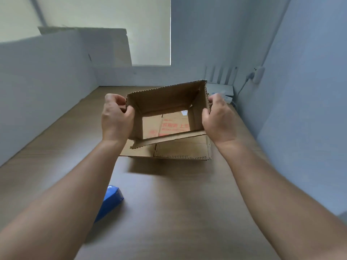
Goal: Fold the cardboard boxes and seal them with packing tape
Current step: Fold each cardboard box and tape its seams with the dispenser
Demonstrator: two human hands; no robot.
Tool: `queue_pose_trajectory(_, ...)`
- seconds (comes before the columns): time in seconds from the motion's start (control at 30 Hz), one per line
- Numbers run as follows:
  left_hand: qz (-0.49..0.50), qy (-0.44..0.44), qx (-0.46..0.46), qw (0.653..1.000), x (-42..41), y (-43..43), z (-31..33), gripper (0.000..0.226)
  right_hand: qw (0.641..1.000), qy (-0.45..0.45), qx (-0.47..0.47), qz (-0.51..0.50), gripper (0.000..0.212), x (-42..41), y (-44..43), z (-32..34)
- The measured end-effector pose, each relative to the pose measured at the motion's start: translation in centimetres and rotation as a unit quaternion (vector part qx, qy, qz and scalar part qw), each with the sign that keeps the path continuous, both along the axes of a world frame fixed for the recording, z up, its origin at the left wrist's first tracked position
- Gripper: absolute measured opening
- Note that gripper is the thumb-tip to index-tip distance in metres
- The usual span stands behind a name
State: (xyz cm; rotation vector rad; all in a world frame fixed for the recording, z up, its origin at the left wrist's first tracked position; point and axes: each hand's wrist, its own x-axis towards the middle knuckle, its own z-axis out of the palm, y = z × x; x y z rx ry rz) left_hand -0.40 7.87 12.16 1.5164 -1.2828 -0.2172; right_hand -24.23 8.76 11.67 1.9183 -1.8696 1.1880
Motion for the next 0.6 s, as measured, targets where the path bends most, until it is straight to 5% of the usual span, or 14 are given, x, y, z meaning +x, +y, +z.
queue_pose_trajectory(0.3, 0.021, -0.066, 0.109, 0.992, 0.1, 8.0, -1.6, 0.011, 0.987, 0.038, 0.153, -0.001, 0.012, -0.3, 8.1, -0.1)
queue_pose_trajectory(0.47, -0.108, -0.002, 0.205, 0.973, -0.3, 10.2, -5.2, 0.006, 0.959, 0.092, 0.269, -0.003, 0.025, 1.1, 9.0, -2.3)
queue_pose_trajectory(0.6, -0.252, 0.095, 0.283, 0.921, 1.9, 11.7, -6.8, 0.05, 0.93, 0.107, 0.347, 0.055, 0.024, 1.4, 8.2, -3.8)
